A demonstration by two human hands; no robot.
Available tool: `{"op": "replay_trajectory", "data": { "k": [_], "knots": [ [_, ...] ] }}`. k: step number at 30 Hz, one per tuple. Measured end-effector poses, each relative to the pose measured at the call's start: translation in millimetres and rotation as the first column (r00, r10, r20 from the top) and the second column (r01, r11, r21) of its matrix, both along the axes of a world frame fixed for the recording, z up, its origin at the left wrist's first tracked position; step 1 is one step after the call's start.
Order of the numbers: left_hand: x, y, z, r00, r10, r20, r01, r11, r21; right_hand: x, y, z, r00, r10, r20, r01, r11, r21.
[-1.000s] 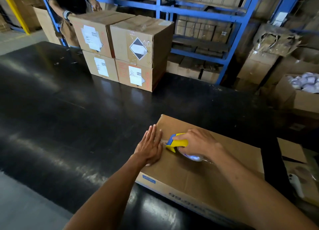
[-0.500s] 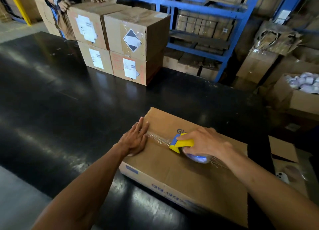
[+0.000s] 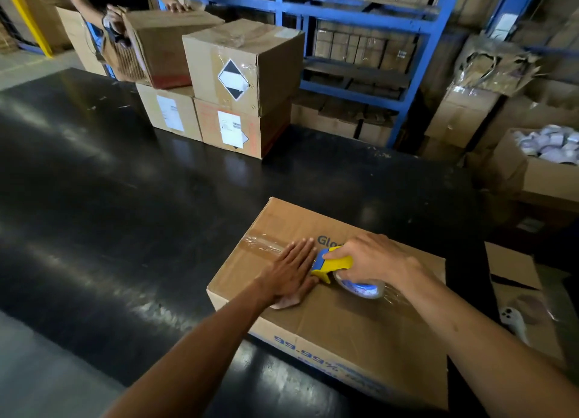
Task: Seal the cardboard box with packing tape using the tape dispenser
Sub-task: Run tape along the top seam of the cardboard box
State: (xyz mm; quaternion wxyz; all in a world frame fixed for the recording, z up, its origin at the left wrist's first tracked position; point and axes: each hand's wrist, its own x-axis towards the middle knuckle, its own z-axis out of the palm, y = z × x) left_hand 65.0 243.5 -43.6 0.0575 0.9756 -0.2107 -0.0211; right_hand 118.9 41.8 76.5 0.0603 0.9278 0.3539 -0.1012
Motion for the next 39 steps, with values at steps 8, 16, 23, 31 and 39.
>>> {"op": "replay_trajectory", "data": {
  "k": [8,16,23,31,39],
  "knots": [
    [-1.1,1.7,2.1,1.0,0.008,-0.028,-0.007,0.999,0.041,-2.5,-4.9,1.2,1.0,0.016,0.004,-0.016,1.0,0.012],
    [0.9,6.1,3.5,0.999,0.001,-0.033,0.001,0.999,0.054,-6.9,-46.5,20.4,0.999,0.018,-0.049,-0.021,0.998,-0.054],
    [0.4,4.4,8.1,0.997,-0.033,-0.073,0.039,0.996,0.086,-23.9,-110.5,26.4,0.993,-0.075,-0.094,0.06,0.986,-0.156],
    [-13.2,-65.3,12.8,0.993,-0.083,-0.087,0.087,0.995,0.044,-18.8,-110.5,21.3,0.994,-0.066,-0.086,0.056,0.992,-0.117],
    [-12.6,-111.5,7.5,0.985,-0.152,-0.081,0.155,0.987,0.037,-13.4,-114.2,11.5,0.979,-0.123,-0.164,0.118,0.992,-0.039]
  ]
}}
